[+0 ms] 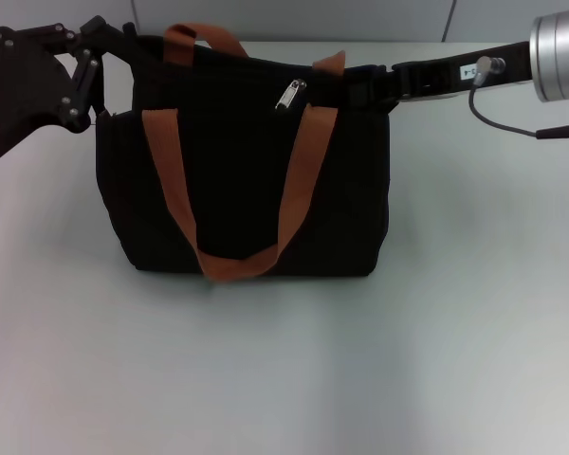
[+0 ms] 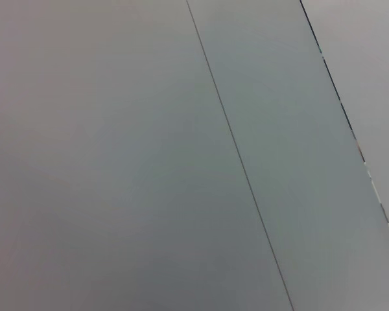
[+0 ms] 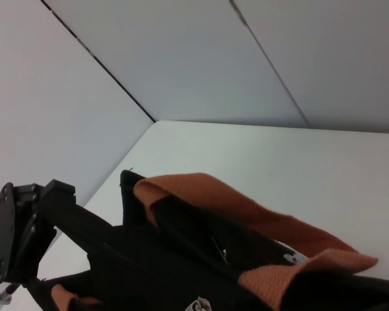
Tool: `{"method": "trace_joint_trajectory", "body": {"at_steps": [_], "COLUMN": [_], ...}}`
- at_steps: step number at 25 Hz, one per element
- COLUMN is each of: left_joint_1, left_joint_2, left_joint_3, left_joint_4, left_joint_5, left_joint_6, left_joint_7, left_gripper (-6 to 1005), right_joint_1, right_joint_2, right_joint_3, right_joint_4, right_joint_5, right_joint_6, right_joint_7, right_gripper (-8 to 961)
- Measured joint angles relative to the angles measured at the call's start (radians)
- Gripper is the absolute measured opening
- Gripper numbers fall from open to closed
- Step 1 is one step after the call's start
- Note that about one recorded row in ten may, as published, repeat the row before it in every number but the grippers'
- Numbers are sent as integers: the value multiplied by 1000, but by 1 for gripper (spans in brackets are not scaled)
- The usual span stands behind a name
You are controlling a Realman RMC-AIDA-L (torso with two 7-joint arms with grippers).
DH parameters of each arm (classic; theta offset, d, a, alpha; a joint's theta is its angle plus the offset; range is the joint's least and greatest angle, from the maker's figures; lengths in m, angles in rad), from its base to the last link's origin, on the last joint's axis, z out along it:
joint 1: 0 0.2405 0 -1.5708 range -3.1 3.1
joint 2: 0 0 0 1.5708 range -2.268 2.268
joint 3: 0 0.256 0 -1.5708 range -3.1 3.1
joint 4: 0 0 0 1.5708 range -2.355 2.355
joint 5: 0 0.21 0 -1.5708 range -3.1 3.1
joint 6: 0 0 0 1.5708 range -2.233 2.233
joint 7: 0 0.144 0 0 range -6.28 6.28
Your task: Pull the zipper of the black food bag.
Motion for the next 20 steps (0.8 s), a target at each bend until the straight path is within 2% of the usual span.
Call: {"method": "trace_joint_trajectory", "body": {"at_steps": [7,9,10,13,14,15,18,19,20], "left_joint_1": [-2,-1,-1,0,0,0,3,5,5], "left_joint_2": [-2,-2,-2,-2,-3,-3,-4,-4,-4], "left_joint_3": [0,0,0,1,3,3,6,8,8], "left_joint_4": [0,0,0,0,0,0,-1,-2,-2], "left_joint_5": [0,-1,-1,-1,-1,-1,-1,1,1], "left_joint_6": [-7,-11,-11,-12,-12,-12,-12,-12,-12], "left_joint_7": [0,0,0,-3,-5,-5,-5,-7,-7], "left_gripper": [64,65,65,66,66,66,66,67,67], "right_joint_1": [-45,-94,-94,-130,-148,-148,-164,-175,-175], "right_joint_2": [3,1,1,-9,-17,-17,-29,-34,-34], "right_joint_3": [48,100,100,144,175,175,208,219,219], "right_joint_4": [-1,46,46,115,161,161,234,285,285], "right_joint_5": [123,278,278,424,487,487,517,518,518], "right_joint_6": [-37,-63,-63,-114,-179,-179,-310,-389,-389], "right_joint_7": [-122,-271,-271,-434,-546,-546,-706,-828,-828], "right_gripper": [-1,17,26,54,94,134,254,279,305]}}
